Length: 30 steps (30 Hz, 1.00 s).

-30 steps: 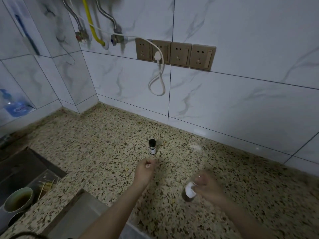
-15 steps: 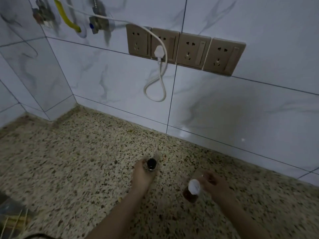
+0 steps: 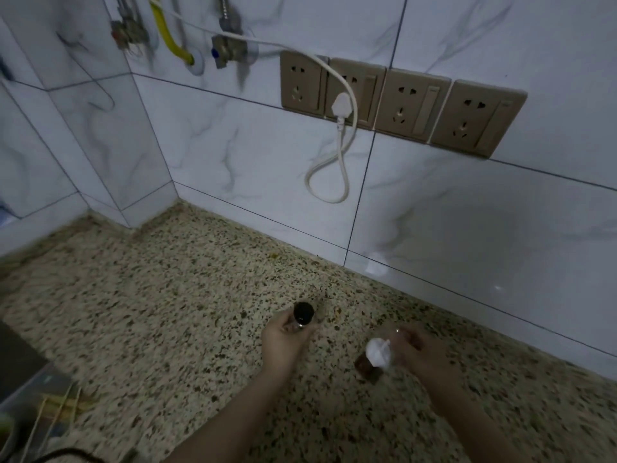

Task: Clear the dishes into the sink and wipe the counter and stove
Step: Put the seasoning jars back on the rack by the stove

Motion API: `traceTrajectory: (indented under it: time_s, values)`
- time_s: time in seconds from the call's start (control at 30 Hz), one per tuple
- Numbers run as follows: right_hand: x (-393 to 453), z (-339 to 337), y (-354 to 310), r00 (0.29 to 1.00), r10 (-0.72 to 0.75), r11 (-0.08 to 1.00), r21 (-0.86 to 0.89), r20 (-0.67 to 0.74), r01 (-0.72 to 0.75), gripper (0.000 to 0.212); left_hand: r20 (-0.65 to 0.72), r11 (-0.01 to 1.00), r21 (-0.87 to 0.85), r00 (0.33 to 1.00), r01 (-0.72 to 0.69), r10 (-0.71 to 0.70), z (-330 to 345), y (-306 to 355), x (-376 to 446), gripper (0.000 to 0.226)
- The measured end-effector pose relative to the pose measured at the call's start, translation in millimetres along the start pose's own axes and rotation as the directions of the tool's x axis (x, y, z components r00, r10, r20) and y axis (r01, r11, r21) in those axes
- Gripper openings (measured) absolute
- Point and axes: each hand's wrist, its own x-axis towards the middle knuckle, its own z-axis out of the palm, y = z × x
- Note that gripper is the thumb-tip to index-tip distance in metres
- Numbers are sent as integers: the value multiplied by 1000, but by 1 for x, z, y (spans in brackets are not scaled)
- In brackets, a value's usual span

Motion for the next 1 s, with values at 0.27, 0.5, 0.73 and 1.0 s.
traceTrajectory:
  time_s: [0.27,0.5,0.73,1.0]
  values:
    - [-30,-13,-54,960,-235,969,114,153,219,17,-188,990,-144,982,-11,-16,-51,61,-63,31]
    - [-82,30,-75,857,-399,912,239,327,334,66,-402,930,-350,915,-112,-42,-107,99,-160,30]
    - [-178,109,-81,687,-480,872,382,545,306,16,-692,967,-230,717,-109,-84,-196,80,-279,25]
    - [-328,192,-102,428,-539,835,394,726,384,25,-885,982,-150,458,-114,-82,-308,56,-424,20]
